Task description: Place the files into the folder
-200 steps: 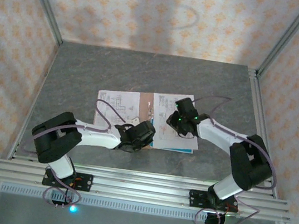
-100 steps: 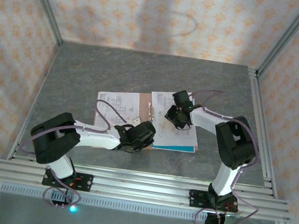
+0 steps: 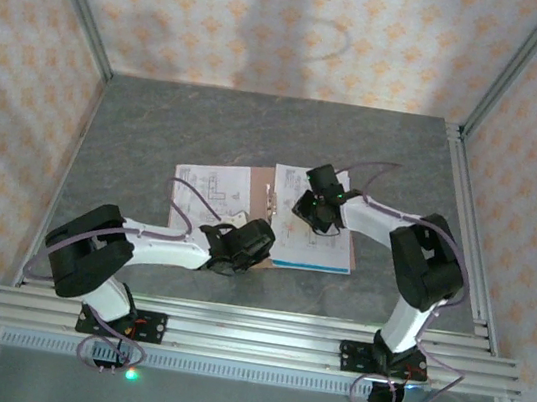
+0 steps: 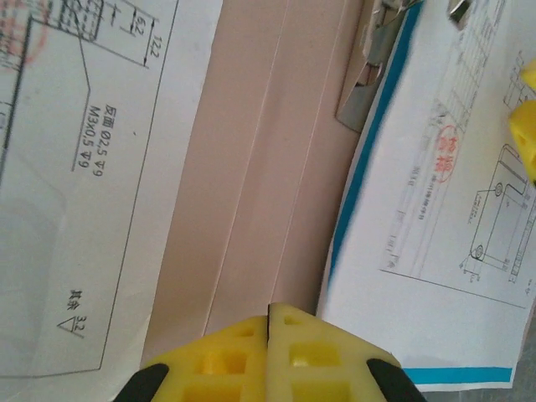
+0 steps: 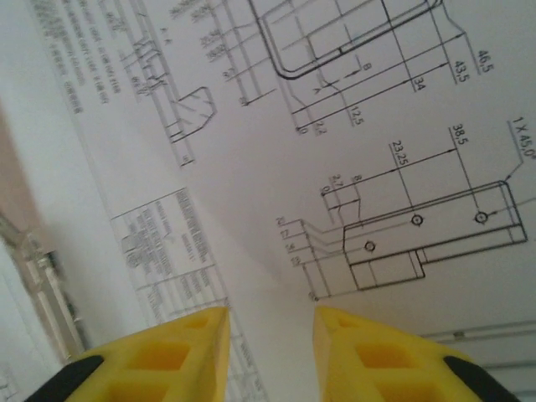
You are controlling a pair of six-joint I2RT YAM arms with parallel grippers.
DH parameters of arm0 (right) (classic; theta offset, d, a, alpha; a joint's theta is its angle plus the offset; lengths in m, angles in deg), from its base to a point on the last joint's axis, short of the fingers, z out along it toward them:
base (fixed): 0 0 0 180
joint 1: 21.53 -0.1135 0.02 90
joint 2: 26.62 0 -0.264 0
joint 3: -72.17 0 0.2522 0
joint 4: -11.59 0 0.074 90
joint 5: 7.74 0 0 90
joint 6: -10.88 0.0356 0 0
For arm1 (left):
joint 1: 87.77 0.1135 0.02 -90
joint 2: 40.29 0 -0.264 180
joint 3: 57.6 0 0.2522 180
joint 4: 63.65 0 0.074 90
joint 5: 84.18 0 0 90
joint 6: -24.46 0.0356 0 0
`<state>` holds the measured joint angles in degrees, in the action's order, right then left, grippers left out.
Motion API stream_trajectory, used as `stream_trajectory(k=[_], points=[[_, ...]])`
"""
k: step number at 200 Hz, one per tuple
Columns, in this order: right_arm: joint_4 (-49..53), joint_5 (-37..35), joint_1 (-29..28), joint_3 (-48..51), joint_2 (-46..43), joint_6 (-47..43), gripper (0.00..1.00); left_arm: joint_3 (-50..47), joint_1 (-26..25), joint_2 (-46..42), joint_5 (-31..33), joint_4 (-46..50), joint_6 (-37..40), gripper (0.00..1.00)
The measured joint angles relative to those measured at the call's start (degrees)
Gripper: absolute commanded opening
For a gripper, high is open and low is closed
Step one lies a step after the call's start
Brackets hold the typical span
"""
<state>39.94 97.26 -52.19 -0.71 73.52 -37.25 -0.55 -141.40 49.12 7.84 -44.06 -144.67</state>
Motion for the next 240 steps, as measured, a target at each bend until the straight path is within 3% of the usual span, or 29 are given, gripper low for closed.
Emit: stream_trajectory(k=[29, 66, 111, 165, 240], points=[[1.22, 0.02, 2.45, -0.83, -3.32, -1.31, 0.52, 2.23, 0.0, -0.07, 0.33, 1.7, 1.11, 0.0], [1.42, 0.9, 9.55, -2.32, -3.39, -2.89, 0.63, 4.5, 0.2, -0.07, 0.39, 3.32, 2.29, 0.02], [1.53, 1.79, 18.69, -8.52, 4.04, -5.73, 0.79, 5.09, 3.48, 0.22, -0.17, 4.26, 4.28, 0.01], [2.14, 1.42, 19.71, -20.11, 13.9, -6.88, 0.81, 3.34, 5.38, 2.91, -1.49, 3.93, 5.73, 0.0], [2.29, -0.17, 19.63, -21.81, 17.38, -5.51, 0.82, -2.19, 5.64, 1.7, -2.16, -0.11, 5.73, 0.0]])
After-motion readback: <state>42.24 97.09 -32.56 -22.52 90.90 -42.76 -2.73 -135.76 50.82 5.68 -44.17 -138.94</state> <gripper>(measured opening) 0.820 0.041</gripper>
